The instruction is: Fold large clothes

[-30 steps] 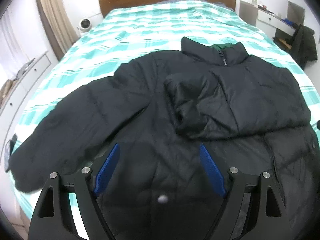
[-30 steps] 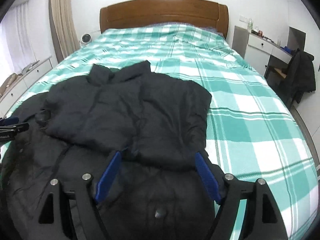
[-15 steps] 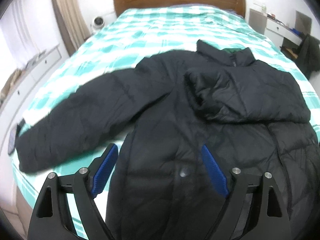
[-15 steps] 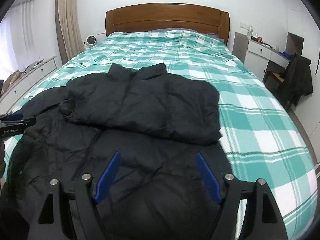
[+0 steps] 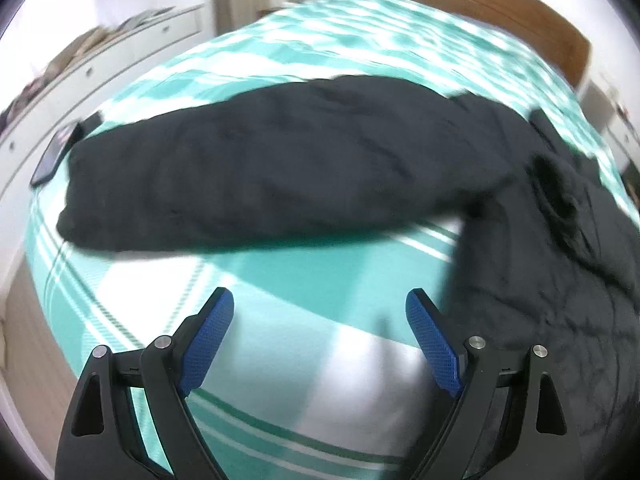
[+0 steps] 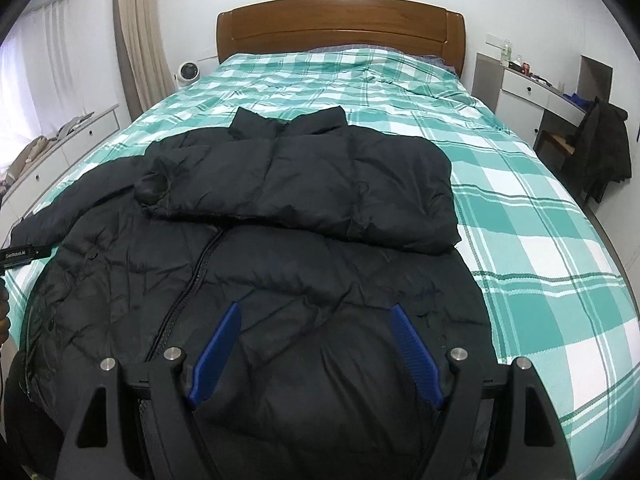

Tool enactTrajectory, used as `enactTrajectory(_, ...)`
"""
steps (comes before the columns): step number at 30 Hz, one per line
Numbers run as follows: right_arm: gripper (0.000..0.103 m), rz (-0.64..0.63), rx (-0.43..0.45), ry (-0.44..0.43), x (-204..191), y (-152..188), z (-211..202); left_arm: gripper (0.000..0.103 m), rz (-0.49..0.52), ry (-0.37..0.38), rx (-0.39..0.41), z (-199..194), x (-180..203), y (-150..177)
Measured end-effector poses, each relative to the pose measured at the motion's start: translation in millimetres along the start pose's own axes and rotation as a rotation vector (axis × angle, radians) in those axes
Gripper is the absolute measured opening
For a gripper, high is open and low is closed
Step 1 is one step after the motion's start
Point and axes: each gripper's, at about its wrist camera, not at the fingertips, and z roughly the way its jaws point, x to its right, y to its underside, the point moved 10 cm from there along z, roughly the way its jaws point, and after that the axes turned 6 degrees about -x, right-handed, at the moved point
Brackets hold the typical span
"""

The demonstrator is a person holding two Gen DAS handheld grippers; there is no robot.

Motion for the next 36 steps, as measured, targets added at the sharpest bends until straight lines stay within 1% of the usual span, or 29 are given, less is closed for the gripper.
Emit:
enactTrajectory(3,0.079,-0.004,0.006,0.000,-1,-2,-3,0.089,-0.089,0.016,0.001,5,-26,-7)
enactTrajectory(5,0.079,-0.014,0.009,-0.003,-4,-2,-5,0.089,-0.167,0.029,0.006,10,-44,-13)
enactTrajectory(6,0.079,-0.018,0.011,-0.003,-5,-2,-6,0.089,-0.240,0.040,0.013,15,-59,-19)
enactTrajectory(7,0.079,-0.019,0.012,-0.004,-6,-2,-7,0.089,-0.282,0.042,0.013,18,-68,-21)
enactTrajectory(8,0.079,-0.021,0.012,-0.008,-7,-2,-8,0.089,-0.357,0.044,0.007,25,-82,-26)
enactTrajectory(10,0.079,-0.024,0.013,-0.016,-11,0,-11,0.090,-0.460,0.054,-0.009,39,-102,-32)
enactTrajectory(12,0.079,-0.031,0.010,-0.023,-15,1,-12,0.091,-0.515,0.054,0.001,44,-112,-37)
enactTrajectory(15,0.079,-0.045,0.009,-0.025,-20,2,-14,0.093,-0.557,0.033,0.022,47,-117,-48)
enactTrajectory(16,0.079,-0.048,0.008,-0.027,-21,2,-14,0.084,-0.560,0.019,0.034,46,-118,-50)
enactTrajectory(17,0.079,-0.049,0.006,-0.028,-22,3,-14,0.061,-0.558,0.005,0.044,47,-116,-55)
enactTrajectory(18,0.079,-0.048,0.006,-0.028,-23,3,-15,0.045,-0.545,-0.001,0.057,45,-115,-58)
enactTrajectory(19,0.079,-0.046,0.006,-0.030,-23,4,-15,0.017,-0.535,0.007,0.060,45,-114,-61)
enactTrajectory(20,0.079,-0.044,0.004,-0.032,-23,5,-15,0.009,-0.517,0.020,0.069,40,-110,-65)
enactTrajectory(21,0.079,-0.041,0.002,-0.033,-22,7,-15,0.007,-0.497,0.008,0.081,36,-108,-69)
enactTrajectory(23,0.079,-0.035,-0.001,-0.036,-21,10,-14,0.004,-0.423,-0.043,0.123,21,-101,-79)
enactTrajectory(25,0.079,-0.027,-0.004,-0.038,-18,13,-14,0.004,-0.334,-0.097,0.180,-1,-87,-92)
enactTrajectory(26,0.079,-0.021,-0.006,-0.039,-17,15,-14,0.004,-0.273,-0.125,0.224,-20,-72,-100)
enactTrajectory(27,0.079,-0.016,-0.007,-0.040,-15,17,-15,0.004,-0.238,-0.136,0.249,-30,-64,-106)
enactTrajectory(28,0.079,-0.012,-0.008,-0.040,-13,19,-15,0.004,-0.163,-0.157,0.300,-52,-42,-115)
enactTrajectory(29,0.079,-0.006,-0.008,-0.040,-11,20,-15,0.004,-0.120,-0.164,0.330,-64,-30,-120)
enactTrajectory(31,0.079,0.006,-0.007,-0.038,-6,21,-16,0.004,0.026,-0.170,0.432,-103,21,-131)
enactTrajectory(32,0.079,0.015,-0.005,-0.036,-3,22,-18,0.004,0.071,-0.165,0.462,-117,37,-129)
enactTrajectory(33,0.079,0.024,-0.004,-0.035,0,22,-19,0.004,0.151,-0.158,0.511,-135,70,-129)
enactTrajectory(34,0.079,0.032,-0.003,-0.034,3,22,-20,0.004,0.195,-0.155,0.537,-145,89,-126)
enactTrajectory(36,0.079,0.051,0.005,-0.029,11,23,-25,0.004,0.317,-0.141,0.591,-163,141,-118)
